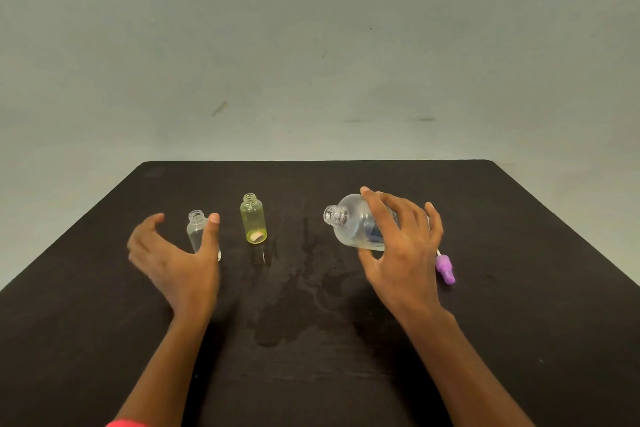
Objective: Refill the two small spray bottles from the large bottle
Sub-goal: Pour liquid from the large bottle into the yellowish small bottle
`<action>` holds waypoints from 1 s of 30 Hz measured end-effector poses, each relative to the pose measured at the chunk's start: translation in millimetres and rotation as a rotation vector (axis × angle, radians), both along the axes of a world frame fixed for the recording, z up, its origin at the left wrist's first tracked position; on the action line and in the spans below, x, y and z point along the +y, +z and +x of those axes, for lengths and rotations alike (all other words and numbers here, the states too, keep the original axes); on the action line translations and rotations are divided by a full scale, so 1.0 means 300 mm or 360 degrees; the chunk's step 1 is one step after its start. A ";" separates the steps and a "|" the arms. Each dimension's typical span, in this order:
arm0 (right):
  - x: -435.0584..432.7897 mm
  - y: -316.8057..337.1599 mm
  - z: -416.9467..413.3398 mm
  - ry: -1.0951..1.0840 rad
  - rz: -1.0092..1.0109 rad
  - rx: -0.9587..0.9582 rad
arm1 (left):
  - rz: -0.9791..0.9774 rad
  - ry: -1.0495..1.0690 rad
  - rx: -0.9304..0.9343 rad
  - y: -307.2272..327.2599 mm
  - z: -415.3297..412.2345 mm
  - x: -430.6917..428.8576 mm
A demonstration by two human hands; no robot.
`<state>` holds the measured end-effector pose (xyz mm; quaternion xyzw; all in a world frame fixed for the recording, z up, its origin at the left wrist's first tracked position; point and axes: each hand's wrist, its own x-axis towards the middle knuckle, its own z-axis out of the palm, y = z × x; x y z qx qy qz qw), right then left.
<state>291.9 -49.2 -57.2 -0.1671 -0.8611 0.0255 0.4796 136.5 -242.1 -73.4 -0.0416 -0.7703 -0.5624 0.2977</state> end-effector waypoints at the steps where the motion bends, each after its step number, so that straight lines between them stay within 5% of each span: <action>1: 0.000 -0.001 -0.001 0.0003 -0.0002 -0.0001 | -0.0050 -0.0008 0.0174 0.009 0.015 0.005; 4: -0.002 -0.003 -0.004 0.0012 0.0001 0.0001 | -0.0323 -0.0263 0.0602 0.026 0.061 0.043; 9: -0.001 0.002 0.000 0.0024 -0.0001 0.0008 | -0.0668 -0.0816 0.0570 0.010 0.083 0.155; 22: 0.008 0.009 0.005 0.0034 -0.0042 0.0041 | -0.0471 -0.0569 -0.0329 -0.030 -0.022 0.246; 30: 0.010 0.011 0.007 0.0037 -0.0048 0.0034 | -0.0333 -0.0526 -0.0368 -0.046 -0.014 0.235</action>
